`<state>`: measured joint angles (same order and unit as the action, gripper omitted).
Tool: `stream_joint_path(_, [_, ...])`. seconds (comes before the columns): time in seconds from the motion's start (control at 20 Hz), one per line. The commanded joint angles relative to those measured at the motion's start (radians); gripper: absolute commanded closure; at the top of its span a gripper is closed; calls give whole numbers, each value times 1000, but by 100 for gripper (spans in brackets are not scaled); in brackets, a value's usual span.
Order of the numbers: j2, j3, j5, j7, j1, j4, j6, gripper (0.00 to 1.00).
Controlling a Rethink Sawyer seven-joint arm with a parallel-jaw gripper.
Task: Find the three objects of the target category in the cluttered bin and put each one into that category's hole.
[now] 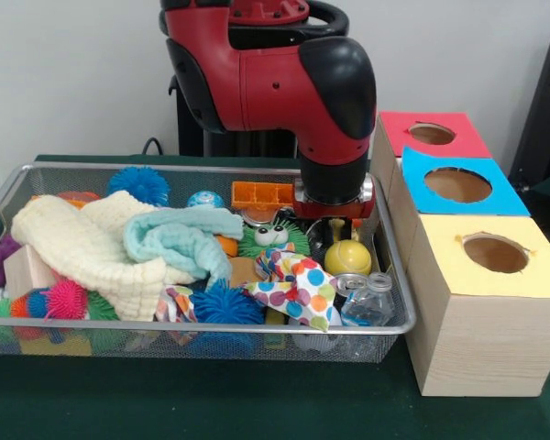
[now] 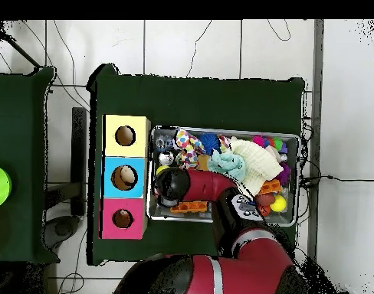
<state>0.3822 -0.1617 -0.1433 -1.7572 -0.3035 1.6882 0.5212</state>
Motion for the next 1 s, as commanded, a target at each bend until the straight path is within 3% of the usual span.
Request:
stream_joint_path(0.05, [-68, -66, -11, 14, -20, -72, 117, 0])
stream_joint_path(0.8, [21, -90, 19, -2, -33, -10, 185, 0])
stream_joint_path(1.0, [9, -115, 40, 5, -50, -9, 231, 0])
